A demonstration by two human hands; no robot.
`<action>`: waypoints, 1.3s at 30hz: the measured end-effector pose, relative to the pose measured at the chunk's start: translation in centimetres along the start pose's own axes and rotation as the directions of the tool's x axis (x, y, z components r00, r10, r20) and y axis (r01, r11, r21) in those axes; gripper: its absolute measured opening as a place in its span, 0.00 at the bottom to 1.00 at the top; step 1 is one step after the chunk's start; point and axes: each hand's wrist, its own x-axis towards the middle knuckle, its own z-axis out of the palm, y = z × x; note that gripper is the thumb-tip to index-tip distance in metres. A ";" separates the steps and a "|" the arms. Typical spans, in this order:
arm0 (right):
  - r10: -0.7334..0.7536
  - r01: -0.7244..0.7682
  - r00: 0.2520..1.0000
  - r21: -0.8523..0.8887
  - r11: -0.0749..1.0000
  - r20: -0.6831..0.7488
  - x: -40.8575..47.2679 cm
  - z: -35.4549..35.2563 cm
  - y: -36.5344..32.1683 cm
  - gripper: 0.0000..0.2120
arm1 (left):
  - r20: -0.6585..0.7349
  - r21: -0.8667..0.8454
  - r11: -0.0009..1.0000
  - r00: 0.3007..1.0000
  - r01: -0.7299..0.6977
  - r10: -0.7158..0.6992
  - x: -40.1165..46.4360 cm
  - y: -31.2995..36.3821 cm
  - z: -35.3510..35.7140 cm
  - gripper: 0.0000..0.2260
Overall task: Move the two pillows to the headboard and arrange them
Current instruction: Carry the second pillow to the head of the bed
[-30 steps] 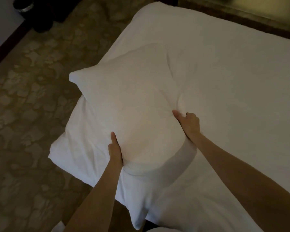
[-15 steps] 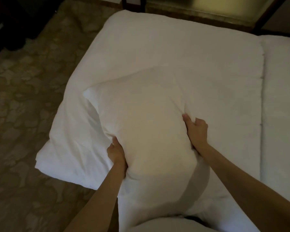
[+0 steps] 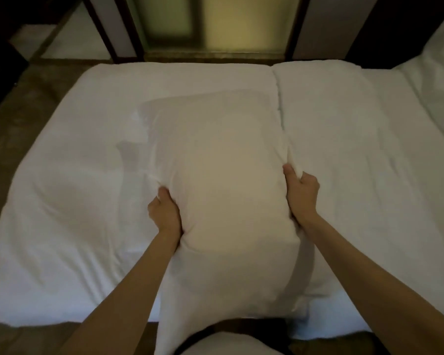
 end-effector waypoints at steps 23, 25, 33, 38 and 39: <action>0.058 -0.018 0.938 0.121 0.992 -0.341 5.5 -28.8 5.7 0.26 | 0.251 0.021 0.998 0.967 -0.058 0.051 -20.5 2.0 19.9 0.18; 0.044 -0.009 0.932 0.100 0.995 -0.359 5.6 -29.9 5.8 0.25 | 0.269 0.015 0.999 0.962 -0.043 0.037 -21.2 2.0 20.7 0.17; 0.020 0.026 0.916 0.110 0.994 -0.400 8.6 -38.0 7.2 0.26 | 0.328 -0.034 0.999 0.944 -0.026 0.036 -27.4 1.6 26.9 0.17; -0.047 0.094 0.922 0.105 0.990 -0.385 12.6 -45.2 8.9 0.26 | 0.325 -0.072 0.997 0.945 0.000 0.023 -33.4 0.3 32.8 0.17; -0.069 0.110 0.926 0.091 0.990 -0.370 13.9 -47.5 9.3 0.26 | 0.315 -0.086 0.996 0.949 0.015 0.013 -35.5 -0.2 34.4 0.16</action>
